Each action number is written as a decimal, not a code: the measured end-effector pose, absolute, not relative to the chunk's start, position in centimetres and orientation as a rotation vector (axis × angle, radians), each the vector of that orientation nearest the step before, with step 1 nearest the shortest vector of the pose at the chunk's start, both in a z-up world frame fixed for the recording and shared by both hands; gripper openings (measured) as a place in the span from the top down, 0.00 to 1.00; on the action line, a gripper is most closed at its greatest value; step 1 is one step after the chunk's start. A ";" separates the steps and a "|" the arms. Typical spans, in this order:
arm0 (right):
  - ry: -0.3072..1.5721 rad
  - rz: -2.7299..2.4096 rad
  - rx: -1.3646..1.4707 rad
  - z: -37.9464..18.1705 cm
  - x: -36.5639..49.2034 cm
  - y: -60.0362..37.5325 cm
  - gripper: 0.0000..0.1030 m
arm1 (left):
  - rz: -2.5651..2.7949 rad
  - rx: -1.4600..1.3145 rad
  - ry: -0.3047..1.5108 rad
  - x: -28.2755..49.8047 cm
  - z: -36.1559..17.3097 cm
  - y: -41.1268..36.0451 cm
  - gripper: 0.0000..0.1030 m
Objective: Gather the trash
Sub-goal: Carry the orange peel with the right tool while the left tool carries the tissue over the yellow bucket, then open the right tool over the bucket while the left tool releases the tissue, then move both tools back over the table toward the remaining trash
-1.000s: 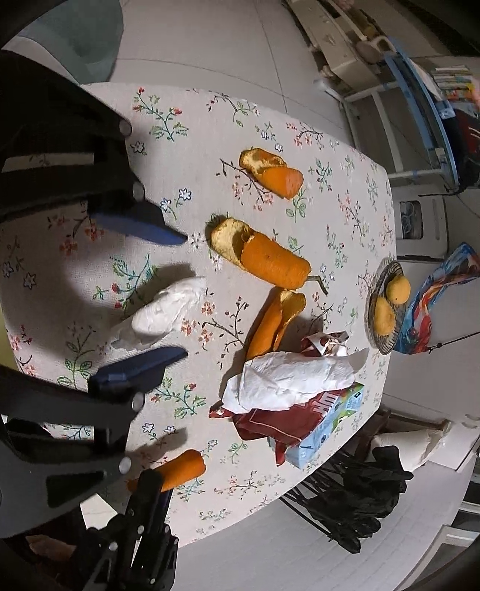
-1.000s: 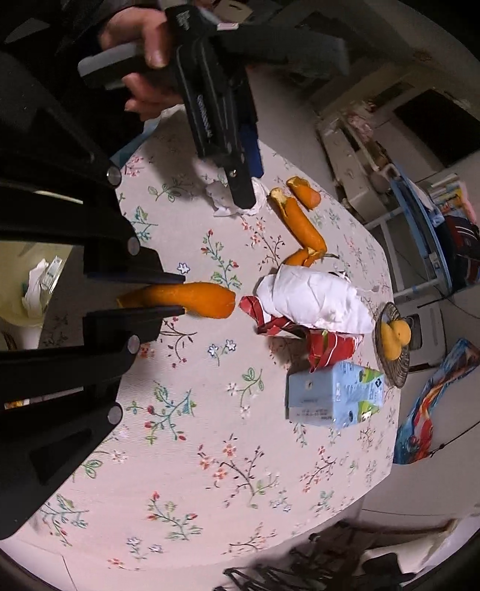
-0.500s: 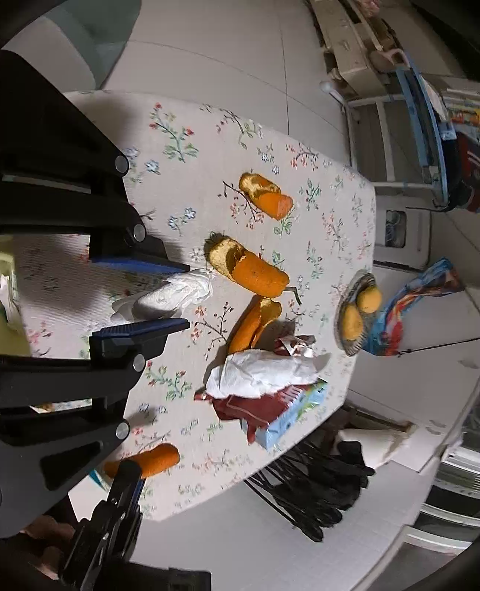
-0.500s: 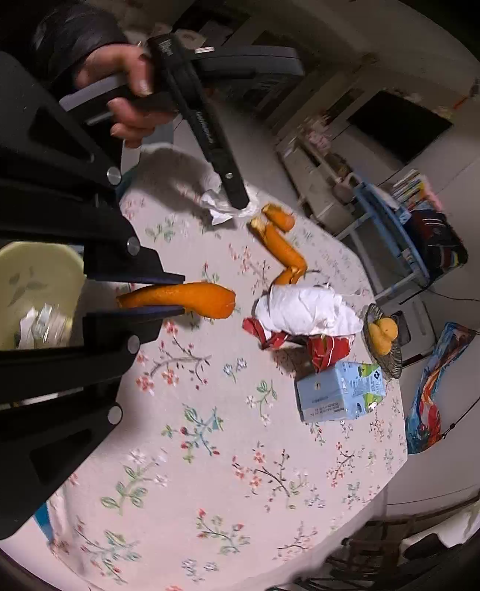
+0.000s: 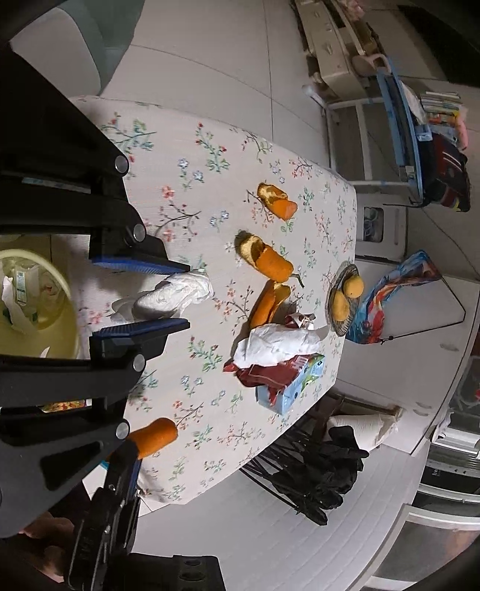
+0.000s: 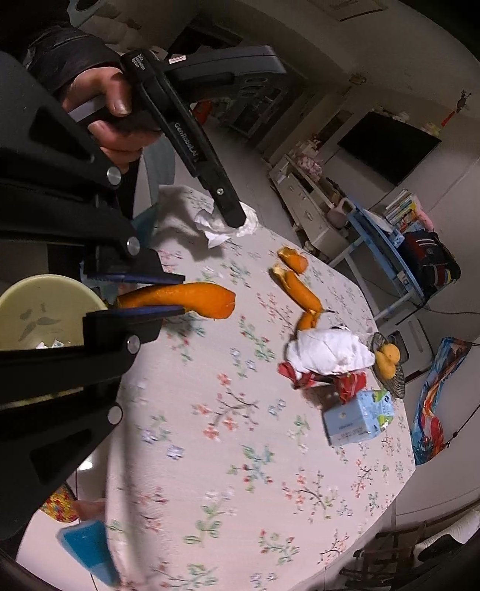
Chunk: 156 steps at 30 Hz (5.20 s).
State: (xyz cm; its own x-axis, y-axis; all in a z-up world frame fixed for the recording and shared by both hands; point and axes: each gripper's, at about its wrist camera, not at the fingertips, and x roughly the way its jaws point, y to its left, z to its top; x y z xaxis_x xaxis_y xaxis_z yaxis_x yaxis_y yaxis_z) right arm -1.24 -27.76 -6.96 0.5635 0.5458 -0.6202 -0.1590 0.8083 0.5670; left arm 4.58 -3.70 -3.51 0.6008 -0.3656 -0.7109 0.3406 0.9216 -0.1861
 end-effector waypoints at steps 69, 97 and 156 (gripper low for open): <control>1.202 0.408 0.471 -13.3 -8.6 -23.1 0.88 | -0.443 0.022 0.875 -6.6 -5.3 -3.2 0.78; 1.140 0.285 0.557 -12.7 -8.7 -25.7 0.48 | -0.506 0.101 1.086 -6.6 -9.2 -5.4 0.75; 0.773 0.105 0.251 -6.6 -8.5 -24.9 0.15 | -0.291 0.136 0.683 -7.4 -4.4 -4.0 0.14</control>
State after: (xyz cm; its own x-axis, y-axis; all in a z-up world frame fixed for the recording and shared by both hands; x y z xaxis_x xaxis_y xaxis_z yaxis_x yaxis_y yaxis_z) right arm -8.45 -24.90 -6.62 0.7126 0.1852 -0.6767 -0.0022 0.9651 0.2618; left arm -7.43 -3.95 -4.42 0.7373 -0.2203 -0.6386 0.3086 0.9508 0.0282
